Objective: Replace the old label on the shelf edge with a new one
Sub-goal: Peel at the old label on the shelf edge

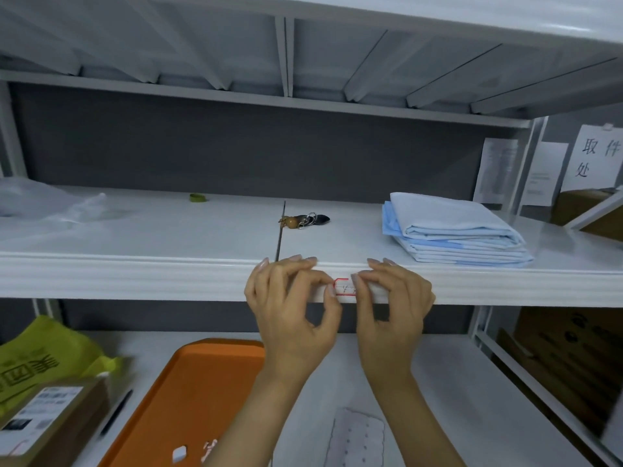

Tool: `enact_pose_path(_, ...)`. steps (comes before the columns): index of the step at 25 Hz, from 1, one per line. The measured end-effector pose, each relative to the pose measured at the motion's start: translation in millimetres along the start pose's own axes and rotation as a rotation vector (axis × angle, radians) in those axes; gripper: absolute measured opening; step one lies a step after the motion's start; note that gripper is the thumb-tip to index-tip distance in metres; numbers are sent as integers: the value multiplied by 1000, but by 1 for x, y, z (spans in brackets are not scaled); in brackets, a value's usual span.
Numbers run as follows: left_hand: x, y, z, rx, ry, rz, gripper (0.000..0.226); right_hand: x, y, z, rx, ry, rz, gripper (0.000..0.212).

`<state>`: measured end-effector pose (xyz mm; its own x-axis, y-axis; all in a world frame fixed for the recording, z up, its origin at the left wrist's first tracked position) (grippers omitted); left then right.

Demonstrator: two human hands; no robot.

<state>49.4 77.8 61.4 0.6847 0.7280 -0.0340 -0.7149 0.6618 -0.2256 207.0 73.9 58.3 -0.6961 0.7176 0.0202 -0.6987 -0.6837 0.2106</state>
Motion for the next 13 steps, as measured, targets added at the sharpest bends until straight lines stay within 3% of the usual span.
enact_pose_path(4,0,-1,0,-19,-14,7,12,-4,-3,6,109,27,62,12)
enact_pose_path(13,1,1,0,-11,-5,12,13,-6,3,9,146,27,52,13)
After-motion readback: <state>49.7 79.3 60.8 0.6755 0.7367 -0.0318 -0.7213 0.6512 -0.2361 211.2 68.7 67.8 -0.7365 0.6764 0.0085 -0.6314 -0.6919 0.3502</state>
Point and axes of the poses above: each hand's wrist, its own z-axis towards the middle knuckle, its own x-axis out of the palm, y = z × x, the point moved 9 cm from there along z, towards the middle knuckle, and after that the axes turned 6 degrees about y, right-handed, at the moved point
